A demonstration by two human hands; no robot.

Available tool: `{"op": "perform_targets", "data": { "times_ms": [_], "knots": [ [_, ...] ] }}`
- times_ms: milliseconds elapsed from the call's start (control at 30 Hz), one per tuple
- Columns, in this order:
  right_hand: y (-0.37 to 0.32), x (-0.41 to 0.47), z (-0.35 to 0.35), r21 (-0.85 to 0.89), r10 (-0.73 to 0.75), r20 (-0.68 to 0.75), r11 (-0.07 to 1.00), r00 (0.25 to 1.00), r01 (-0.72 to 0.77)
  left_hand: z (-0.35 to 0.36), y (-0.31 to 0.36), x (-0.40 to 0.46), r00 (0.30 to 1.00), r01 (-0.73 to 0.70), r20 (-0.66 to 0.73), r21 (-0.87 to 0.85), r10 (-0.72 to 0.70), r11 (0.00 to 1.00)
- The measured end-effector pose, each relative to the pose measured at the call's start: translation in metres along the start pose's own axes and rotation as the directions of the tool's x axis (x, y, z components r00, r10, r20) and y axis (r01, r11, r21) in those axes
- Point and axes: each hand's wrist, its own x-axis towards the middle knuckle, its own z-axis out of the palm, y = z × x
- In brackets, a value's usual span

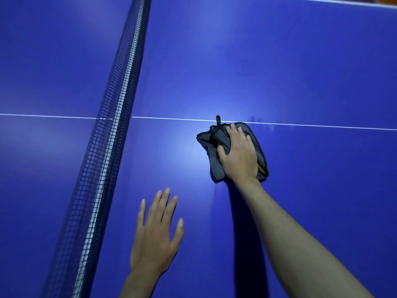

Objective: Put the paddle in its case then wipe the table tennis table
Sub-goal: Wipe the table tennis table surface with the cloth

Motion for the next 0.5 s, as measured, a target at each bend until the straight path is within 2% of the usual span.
{"op": "perform_targets", "data": {
  "times_ms": [267, 500],
  "knots": [
    [0.002, 0.020, 0.006, 0.000, -0.020, 0.004, 1.000, 1.000, 0.020, 0.002, 0.000, 0.003, 1.000, -0.010, -0.013, -0.015, 0.010, 1.000],
    [-0.023, -0.065, 0.009, 0.014, -0.033, -0.003, 0.999, 0.999, 0.033, -0.002, 0.002, 0.003, 0.995, -0.052, -0.089, -0.130, 0.041, 0.990]
  ]
}}
